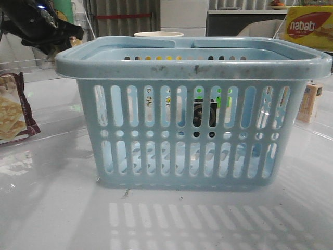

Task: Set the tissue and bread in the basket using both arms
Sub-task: 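Grasp the cartoon-printed bread package with the left gripper and lift, then lower the bread package into the basket and open the left gripper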

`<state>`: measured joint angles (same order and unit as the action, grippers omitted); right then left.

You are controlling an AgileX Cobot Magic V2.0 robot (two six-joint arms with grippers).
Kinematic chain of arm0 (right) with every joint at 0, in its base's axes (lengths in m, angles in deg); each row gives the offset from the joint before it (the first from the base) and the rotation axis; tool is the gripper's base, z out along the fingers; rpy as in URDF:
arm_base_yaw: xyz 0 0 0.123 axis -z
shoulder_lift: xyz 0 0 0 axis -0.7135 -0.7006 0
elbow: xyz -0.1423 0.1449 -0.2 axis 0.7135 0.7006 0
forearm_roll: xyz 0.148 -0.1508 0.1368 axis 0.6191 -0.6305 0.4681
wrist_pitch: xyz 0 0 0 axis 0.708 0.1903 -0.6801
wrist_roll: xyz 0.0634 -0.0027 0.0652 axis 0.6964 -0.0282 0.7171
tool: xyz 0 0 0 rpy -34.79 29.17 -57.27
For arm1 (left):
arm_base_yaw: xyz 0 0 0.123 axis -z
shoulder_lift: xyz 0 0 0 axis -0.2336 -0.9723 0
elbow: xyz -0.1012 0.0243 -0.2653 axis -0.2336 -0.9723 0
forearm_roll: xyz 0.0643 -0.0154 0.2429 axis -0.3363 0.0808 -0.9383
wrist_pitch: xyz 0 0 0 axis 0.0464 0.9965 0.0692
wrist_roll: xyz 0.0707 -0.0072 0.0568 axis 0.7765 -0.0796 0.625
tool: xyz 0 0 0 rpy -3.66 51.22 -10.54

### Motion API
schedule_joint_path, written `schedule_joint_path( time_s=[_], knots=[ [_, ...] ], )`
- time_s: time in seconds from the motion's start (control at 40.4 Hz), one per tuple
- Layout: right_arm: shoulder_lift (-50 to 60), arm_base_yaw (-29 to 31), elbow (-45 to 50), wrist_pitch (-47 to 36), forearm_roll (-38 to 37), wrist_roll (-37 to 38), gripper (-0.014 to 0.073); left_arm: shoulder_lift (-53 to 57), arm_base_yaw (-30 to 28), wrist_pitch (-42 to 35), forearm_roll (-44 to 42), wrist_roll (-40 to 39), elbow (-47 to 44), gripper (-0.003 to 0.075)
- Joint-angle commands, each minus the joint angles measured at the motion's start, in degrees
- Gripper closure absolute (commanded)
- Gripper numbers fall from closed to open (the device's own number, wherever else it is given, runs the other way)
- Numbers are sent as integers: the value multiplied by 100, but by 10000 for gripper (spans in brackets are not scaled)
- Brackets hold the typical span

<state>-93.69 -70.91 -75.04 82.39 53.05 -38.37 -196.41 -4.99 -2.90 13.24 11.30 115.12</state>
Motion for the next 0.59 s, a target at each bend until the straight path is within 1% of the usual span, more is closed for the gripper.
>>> schedule_joint_path(
  time_s=[0.0, 0.025, 0.074, 0.223, 0.297, 0.396, 0.446, 0.569],
  knots=[
    [33, -12, -139, -373, -48, -28, 6, 629, -9, 0, 42, -11, 391, 607],
    [33, -12, -139, -373, -48, -28, 6, 702, -9, 93, 42, -11, 445, 632],
    [33, -12, -139, -373, -48, -28, 6, 848, -9, 378, 42, -11, 537, 627],
    [33, -12, -139, -373, -48, -28, 6, 1467, 101, 856, 133, 73, 590, 629],
    [33, -12, -139, -373, -48, -28, 6, 1825, 226, 1123, 418, 580, 566, 629],
    [33, -12, -139, -373, -48, -28, 6, 2354, 509, 1441, 1251, 1618, 344, 629],
    [33, -12, -139, -373, -48, -28, 6, 2628, 684, 1483, 1516, 1918, 165, 629],
    [33, -12, -139, -373, -48, -28, 6, 3308, 1240, 1430, 1630, 2065, -668, 629]
  ],
)
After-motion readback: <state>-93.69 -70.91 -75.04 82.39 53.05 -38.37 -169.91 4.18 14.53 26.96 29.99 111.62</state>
